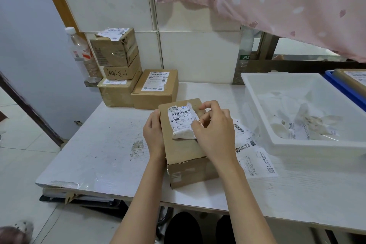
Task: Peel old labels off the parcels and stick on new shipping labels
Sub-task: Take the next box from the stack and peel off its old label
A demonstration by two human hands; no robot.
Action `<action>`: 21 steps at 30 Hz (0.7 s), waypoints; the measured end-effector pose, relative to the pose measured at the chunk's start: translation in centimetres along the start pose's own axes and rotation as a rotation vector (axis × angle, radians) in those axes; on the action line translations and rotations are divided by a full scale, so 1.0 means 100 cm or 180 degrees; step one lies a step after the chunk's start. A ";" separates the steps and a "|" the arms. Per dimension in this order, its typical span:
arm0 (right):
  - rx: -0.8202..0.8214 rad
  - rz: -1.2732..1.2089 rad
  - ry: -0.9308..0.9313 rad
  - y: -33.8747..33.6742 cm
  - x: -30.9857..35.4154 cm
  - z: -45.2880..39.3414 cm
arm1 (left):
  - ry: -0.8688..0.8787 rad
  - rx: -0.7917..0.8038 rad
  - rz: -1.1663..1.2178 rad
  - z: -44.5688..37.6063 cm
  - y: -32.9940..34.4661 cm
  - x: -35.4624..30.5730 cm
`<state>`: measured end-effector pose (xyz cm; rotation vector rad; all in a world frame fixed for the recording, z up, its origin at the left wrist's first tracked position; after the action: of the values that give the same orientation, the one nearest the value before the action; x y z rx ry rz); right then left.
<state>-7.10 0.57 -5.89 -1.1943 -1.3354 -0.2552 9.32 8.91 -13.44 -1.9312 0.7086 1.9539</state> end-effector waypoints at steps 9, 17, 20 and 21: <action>-0.0156 -0.0165 -0.0368 -0.003 0.008 0.007 | -0.0003 0.0014 0.0001 0.000 0.000 0.000; -0.0404 0.0162 -0.0708 -0.006 0.018 0.007 | 0.0003 0.0047 -0.0022 0.001 0.000 -0.002; 0.0079 0.0488 -0.1162 0.004 0.032 0.010 | -0.0017 0.0061 0.0031 0.001 0.001 -0.002; 0.0271 0.0686 -0.1224 0.010 0.034 0.010 | -0.0030 0.0063 0.0042 0.002 0.002 -0.002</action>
<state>-5.93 3.40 -3.82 -1.3466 -1.5134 0.1947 9.08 8.87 -13.20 -1.9091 0.7373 1.9551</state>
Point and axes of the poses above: each hand's wrist, its own z-axis away from the middle knuckle, its own y-axis out of the palm, x = y × z, the point moved 8 cm from there along -z, towards the middle knuckle, and after that the axes turned 13 degrees about x, right-handed, at the moved point
